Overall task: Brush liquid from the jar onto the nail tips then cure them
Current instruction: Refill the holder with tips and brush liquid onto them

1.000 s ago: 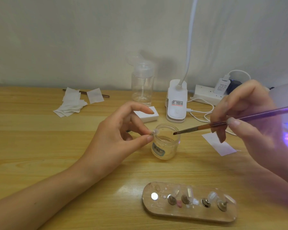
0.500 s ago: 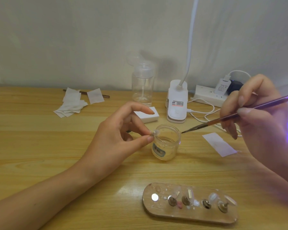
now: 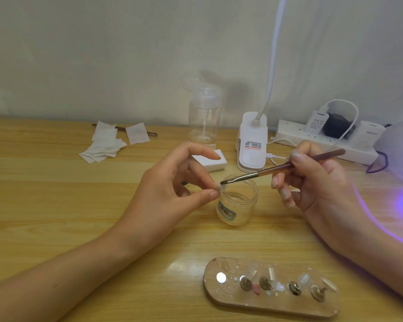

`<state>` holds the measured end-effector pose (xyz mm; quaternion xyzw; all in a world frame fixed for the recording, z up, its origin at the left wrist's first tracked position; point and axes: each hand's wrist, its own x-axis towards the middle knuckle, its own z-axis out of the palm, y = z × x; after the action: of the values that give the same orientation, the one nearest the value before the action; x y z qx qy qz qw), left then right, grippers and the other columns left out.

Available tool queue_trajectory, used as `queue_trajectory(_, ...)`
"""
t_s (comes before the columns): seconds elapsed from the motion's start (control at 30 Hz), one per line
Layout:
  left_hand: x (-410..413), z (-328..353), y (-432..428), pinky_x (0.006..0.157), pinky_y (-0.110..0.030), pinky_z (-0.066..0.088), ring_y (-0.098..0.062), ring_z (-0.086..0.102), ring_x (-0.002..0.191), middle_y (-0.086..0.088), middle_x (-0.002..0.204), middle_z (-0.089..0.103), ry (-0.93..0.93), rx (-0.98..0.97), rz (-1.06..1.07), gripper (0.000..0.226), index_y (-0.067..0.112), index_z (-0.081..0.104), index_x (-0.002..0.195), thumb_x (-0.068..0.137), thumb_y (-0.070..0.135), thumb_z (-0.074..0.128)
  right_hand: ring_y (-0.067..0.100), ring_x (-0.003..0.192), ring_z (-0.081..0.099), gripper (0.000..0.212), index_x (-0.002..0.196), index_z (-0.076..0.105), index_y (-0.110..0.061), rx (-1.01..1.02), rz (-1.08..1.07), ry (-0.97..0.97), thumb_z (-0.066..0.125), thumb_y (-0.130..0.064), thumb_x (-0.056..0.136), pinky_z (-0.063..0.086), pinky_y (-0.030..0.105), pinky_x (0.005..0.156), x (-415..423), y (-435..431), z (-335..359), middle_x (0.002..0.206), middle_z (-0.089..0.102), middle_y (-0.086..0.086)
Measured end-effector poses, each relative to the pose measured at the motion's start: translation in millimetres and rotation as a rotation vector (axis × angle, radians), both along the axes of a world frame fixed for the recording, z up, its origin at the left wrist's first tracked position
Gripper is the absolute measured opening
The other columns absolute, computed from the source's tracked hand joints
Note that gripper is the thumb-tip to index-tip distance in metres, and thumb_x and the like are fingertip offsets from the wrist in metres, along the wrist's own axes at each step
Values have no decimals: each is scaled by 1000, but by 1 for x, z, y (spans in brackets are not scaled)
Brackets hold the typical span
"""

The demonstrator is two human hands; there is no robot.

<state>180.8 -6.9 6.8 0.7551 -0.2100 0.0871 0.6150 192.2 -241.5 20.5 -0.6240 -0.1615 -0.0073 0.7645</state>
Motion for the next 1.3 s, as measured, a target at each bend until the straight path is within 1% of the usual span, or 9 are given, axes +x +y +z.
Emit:
queue_trajectory(0.1,0,0,0,58,-25,47,-8,69,79,6,79,70,3,-2,-2,47,32,62,113,83,1,78,13,49,53,22,69,54,-24,-20,-34,16,63,-32,88,42,20,41,-1,1,1,66,64,11)
queue_trajectory(0.23,-1,0,0,58,-25,47,-8,69,80,5,80,71,3,-1,-5,46,32,62,113,83,2,78,12,46,49,19,70,50,-22,-10,-118,29,59,-29,85,36,17,37,-3,0,4,62,62,11)
queue_trajectory(0.4,0,0,1,59,-20,47,-7,68,79,5,80,71,5,2,-11,47,34,62,113,83,1,78,12,49,51,23,68,56,-29,-2,-44,-19,61,-33,90,36,17,38,-6,3,3,70,66,13)
queue_trajectory(0.6,-1,0,0,58,-28,47,-7,68,78,6,80,71,5,-4,-4,46,32,62,113,82,3,78,13,45,47,18,69,52,-24,-28,-121,5,59,-31,84,32,16,35,-4,2,5,64,63,13)
queue_trajectory(0.7,0,0,0,58,-30,47,-7,68,78,6,80,71,5,-5,-3,45,32,62,113,82,2,78,12,45,47,21,68,53,-26,-21,-138,-4,64,-35,84,32,16,36,-3,1,5,64,64,10)
queue_trajectory(0.83,0,0,0,58,-23,47,-7,68,78,6,80,71,9,-2,-8,45,32,63,113,83,2,78,13,49,51,19,69,56,-30,-38,-60,-44,62,-38,85,36,16,39,-6,4,5,69,67,11)
queue_trajectory(0.93,-1,0,0,58,-21,47,-7,68,78,5,80,71,9,-7,-7,45,31,63,112,82,3,78,13,47,48,23,69,53,-27,-67,-114,-22,61,-34,90,34,16,38,-5,3,5,67,66,12)
queue_trajectory(1.1,-1,-1,0,59,-36,47,-8,69,80,4,80,70,12,-11,-2,45,31,63,113,83,2,78,12,45,46,25,70,49,-25,-54,-170,-60,57,-26,94,30,15,38,-3,0,4,63,64,9)
queue_trajectory(1.3,0,-2,1,60,-40,49,-12,70,81,3,80,70,13,-12,1,44,32,64,112,82,4,79,13,44,47,21,71,51,-27,-78,-116,-140,54,-27,92,32,15,38,-5,2,3,64,67,10)
